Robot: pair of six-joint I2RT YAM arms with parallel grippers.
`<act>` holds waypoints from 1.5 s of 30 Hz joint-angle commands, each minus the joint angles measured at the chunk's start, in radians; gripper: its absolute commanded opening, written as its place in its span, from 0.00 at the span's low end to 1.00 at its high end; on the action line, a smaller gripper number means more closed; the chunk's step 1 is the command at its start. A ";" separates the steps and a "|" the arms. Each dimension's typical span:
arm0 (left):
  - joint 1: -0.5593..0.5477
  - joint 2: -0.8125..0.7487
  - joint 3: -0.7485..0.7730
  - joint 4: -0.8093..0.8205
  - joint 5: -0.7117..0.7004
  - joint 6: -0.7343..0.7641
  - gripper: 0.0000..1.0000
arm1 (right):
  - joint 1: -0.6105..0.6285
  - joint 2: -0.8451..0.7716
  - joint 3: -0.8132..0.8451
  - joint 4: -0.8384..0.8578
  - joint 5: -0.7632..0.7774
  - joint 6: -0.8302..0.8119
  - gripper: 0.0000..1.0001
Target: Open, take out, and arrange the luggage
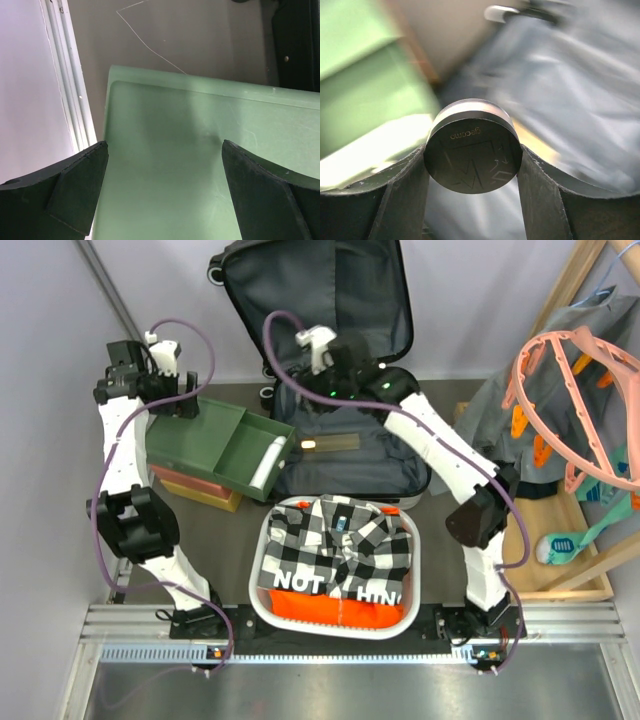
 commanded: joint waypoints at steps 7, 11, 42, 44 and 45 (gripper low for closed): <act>0.004 -0.124 -0.073 0.059 0.047 -0.059 0.99 | 0.217 0.111 0.087 0.237 -0.166 0.025 0.22; 0.004 -0.145 -0.096 0.056 0.051 -0.050 0.99 | 0.226 0.190 0.118 0.254 -0.166 0.036 0.21; 0.001 -0.184 -0.104 0.035 0.324 -0.010 0.99 | 0.034 -0.035 -0.083 0.175 -0.241 -0.031 0.87; -0.008 -0.164 -0.090 0.038 0.349 -0.021 0.99 | -0.023 -0.013 -0.091 0.121 -0.268 -0.054 0.86; -0.011 -0.159 -0.074 0.036 0.360 -0.030 0.99 | -0.043 0.009 -0.088 0.066 -0.266 -0.096 0.85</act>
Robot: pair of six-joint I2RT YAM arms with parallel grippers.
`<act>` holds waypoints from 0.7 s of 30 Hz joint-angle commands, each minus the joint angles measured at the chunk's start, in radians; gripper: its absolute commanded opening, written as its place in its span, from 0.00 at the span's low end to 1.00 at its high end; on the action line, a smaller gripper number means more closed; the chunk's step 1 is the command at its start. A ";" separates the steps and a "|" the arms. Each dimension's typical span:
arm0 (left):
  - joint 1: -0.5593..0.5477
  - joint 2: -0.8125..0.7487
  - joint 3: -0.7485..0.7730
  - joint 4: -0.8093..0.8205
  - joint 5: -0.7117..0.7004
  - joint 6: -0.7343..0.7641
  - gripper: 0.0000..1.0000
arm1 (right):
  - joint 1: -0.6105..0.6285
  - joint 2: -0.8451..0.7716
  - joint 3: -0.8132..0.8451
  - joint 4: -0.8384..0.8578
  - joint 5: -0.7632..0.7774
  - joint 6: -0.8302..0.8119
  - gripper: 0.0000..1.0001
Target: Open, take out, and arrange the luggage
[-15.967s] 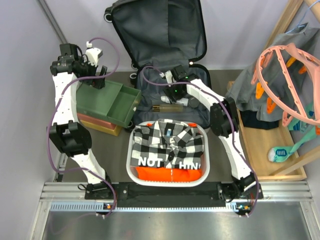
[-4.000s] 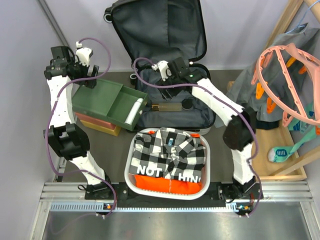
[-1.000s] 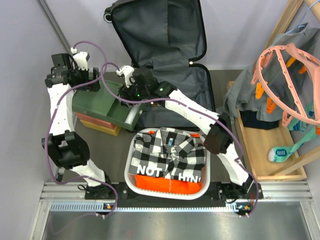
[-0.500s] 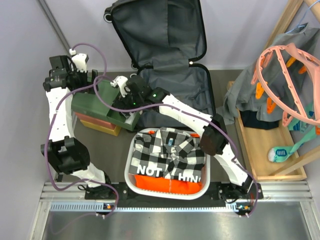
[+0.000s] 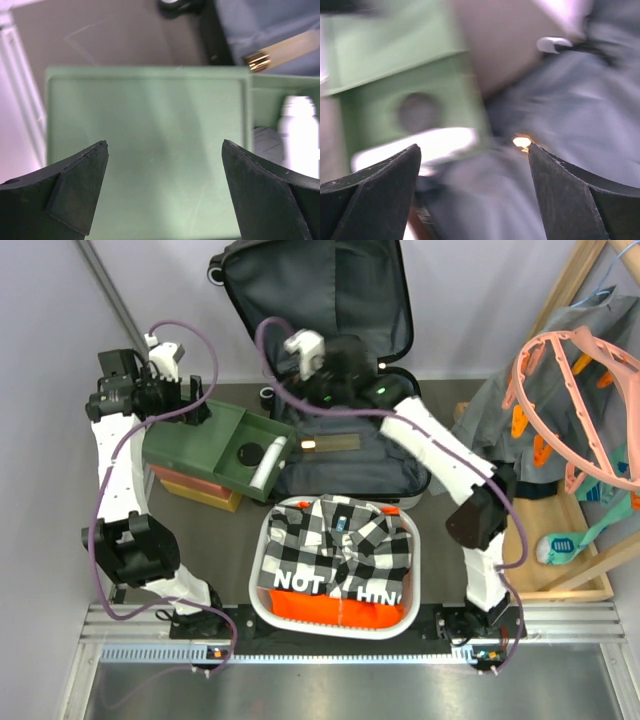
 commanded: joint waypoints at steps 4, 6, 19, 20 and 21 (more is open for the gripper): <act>-0.029 0.049 0.104 0.022 0.125 -0.039 0.99 | -0.177 0.126 0.010 -0.192 0.050 -0.187 0.82; -0.030 0.060 0.126 0.024 0.120 -0.042 0.99 | -0.177 0.212 0.060 -0.225 0.110 -0.256 0.82; -0.043 0.122 0.195 -0.030 -0.033 -0.005 0.99 | -0.184 0.484 0.163 -0.228 0.147 -0.264 0.80; -0.041 0.123 0.203 -0.032 -0.047 -0.001 0.99 | -0.186 0.488 0.164 -0.228 0.143 -0.256 0.76; -0.041 0.124 0.204 -0.032 -0.053 0.002 0.99 | -0.186 0.497 0.164 -0.231 0.133 -0.256 0.72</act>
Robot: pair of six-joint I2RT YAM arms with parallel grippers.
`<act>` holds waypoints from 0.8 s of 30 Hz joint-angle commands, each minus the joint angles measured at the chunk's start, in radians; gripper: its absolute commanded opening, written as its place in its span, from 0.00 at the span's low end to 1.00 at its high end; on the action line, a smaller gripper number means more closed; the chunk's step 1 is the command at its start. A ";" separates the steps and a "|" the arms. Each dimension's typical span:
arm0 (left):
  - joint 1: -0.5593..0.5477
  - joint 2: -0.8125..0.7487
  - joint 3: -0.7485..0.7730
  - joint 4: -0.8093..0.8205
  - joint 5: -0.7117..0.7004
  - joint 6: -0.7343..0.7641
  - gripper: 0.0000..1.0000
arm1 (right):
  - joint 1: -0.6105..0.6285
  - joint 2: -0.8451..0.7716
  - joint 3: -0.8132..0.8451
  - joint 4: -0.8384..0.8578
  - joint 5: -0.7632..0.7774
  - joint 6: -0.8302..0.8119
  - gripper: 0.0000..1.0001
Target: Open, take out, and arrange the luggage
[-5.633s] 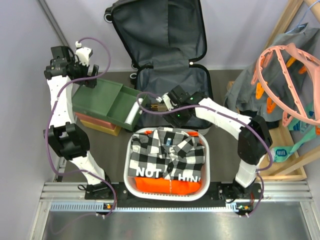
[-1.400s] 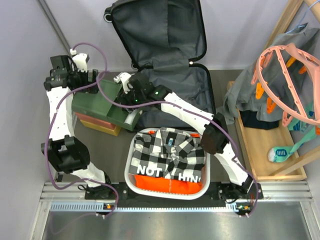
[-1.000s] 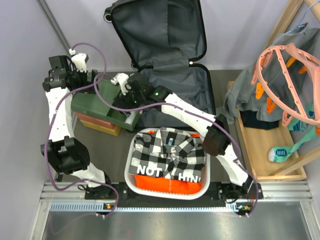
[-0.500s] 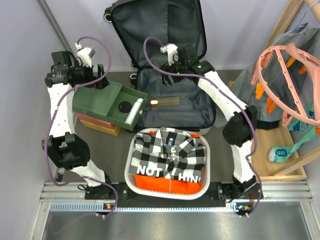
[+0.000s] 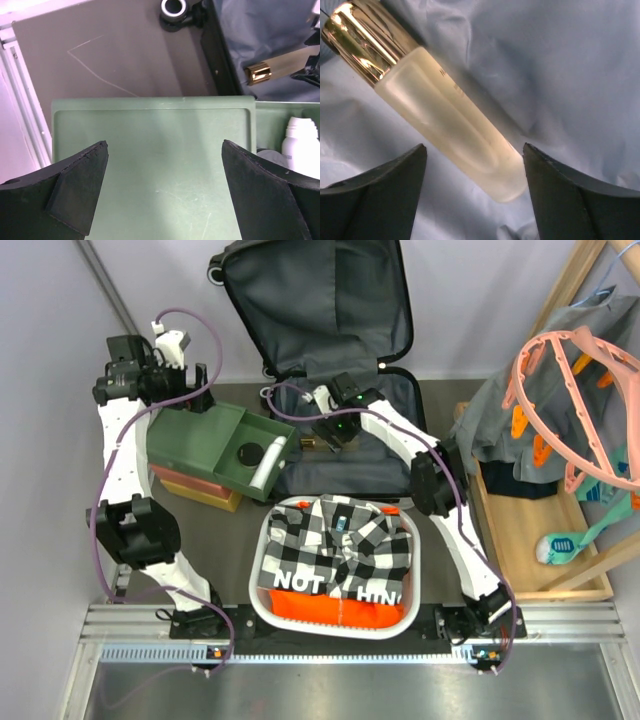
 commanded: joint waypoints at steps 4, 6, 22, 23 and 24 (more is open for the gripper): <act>-0.004 0.009 0.058 -0.011 -0.066 0.035 0.99 | 0.010 0.021 0.010 -0.022 -0.059 0.019 0.49; -0.004 0.009 0.058 -0.014 -0.074 0.043 0.99 | 0.013 0.013 -0.016 -0.032 -0.062 0.012 0.39; -0.005 0.021 0.069 -0.019 -0.018 0.051 0.99 | 0.003 -0.125 -0.059 -0.042 -0.074 0.021 0.28; -0.007 0.020 0.067 -0.020 -0.015 0.054 0.99 | -0.001 -0.122 -0.033 -0.033 -0.080 0.034 0.31; -0.005 0.020 0.066 -0.020 -0.012 0.055 0.99 | -0.001 -0.123 -0.027 -0.020 -0.087 0.042 0.34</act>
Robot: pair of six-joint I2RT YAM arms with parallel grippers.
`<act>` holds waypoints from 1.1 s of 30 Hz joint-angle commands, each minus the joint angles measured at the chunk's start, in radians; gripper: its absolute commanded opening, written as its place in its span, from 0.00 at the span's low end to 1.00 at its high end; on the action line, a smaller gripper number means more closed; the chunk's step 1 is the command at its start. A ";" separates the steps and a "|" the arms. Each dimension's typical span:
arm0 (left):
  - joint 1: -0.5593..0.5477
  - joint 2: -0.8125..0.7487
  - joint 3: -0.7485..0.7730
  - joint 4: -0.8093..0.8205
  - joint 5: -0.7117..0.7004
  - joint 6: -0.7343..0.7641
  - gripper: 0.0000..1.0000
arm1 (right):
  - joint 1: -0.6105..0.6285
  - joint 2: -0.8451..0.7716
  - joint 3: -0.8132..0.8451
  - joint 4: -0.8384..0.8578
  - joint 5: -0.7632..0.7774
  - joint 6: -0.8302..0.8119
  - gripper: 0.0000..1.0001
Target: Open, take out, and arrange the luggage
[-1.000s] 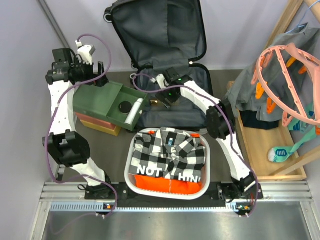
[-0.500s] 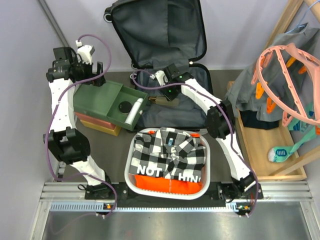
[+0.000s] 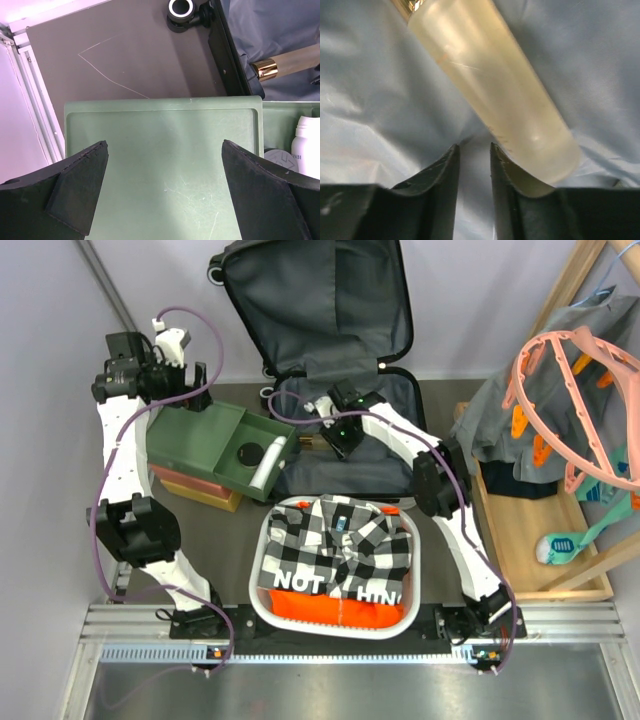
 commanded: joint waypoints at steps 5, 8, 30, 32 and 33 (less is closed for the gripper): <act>-0.004 -0.002 0.026 0.001 0.020 0.027 0.99 | -0.003 -0.127 0.077 0.125 -0.029 0.060 0.45; -0.004 -0.005 0.020 -0.004 0.016 0.030 0.99 | -0.005 -0.147 0.040 0.213 -0.025 0.045 0.60; -0.004 0.020 -0.006 -0.012 -0.020 0.035 0.99 | 0.000 0.008 0.003 0.048 0.015 0.028 0.53; -0.003 0.017 -0.007 -0.012 -0.023 0.039 0.99 | 0.004 -0.005 -0.030 0.012 0.038 0.022 0.53; -0.003 0.017 -0.006 -0.016 -0.027 0.047 0.99 | 0.009 -0.017 -0.059 0.003 0.067 0.019 0.50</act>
